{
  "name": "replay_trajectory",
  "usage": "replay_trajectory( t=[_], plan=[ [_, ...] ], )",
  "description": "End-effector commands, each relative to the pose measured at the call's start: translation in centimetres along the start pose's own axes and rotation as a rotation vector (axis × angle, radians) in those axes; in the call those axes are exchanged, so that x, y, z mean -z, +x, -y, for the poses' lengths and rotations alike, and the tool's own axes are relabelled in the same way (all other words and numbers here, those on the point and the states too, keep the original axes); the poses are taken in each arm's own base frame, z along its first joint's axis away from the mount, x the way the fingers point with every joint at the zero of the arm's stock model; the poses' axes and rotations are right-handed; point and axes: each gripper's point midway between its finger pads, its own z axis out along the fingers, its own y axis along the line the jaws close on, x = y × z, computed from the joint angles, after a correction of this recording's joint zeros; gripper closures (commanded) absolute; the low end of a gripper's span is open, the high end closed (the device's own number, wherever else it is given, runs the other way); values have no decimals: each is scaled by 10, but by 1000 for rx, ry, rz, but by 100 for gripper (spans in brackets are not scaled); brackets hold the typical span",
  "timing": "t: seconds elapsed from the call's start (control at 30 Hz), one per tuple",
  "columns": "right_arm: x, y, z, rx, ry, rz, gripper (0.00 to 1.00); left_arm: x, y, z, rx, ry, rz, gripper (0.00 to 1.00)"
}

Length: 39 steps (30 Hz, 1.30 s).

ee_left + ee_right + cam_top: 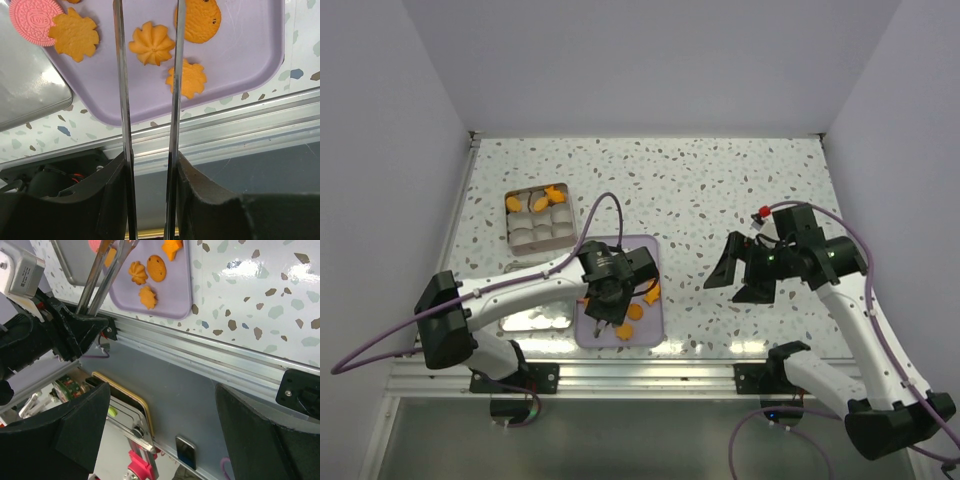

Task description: Pack the cookies

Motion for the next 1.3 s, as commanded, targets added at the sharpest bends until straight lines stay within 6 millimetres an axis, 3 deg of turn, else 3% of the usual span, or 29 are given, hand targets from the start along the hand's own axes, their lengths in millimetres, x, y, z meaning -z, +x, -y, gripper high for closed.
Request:
replay_trajectory(
  t=[0.0, 0.17, 0.27, 0.43, 0.47, 0.67, 0.77, 1.27],
  plan=[
    [-1, -2, -1, 29, -3, -1, 11, 8, -12, 1, -10, -1, 56, 63],
    [-2, -4, -2, 39, -5, -1, 11, 39, -34, -19, 64, 13, 126, 62],
    [-4, -6, -2, 39, -8, -2, 11, 55, -56, -48, 152, 25, 187, 63],
    [-5, -9, -6, 44, -18, -6, 11, 70, -86, -114, 273, -70, 239, 62],
    [-4, -11, -8, 44, -19, -7, 11, 71, -92, -134, 325, -101, 247, 62],
    [-3, -15, -14, 60, -19, -13, 11, 68, -109, -207, 470, -152, 253, 61],
    [-3, -17, -16, 70, -13, -12, 11, 58, -109, -230, 513, -167, 226, 62],
    [-8, -19, -20, 92, -2, -38, 11, 16, -111, -259, 565, -169, 177, 60]
  ],
)
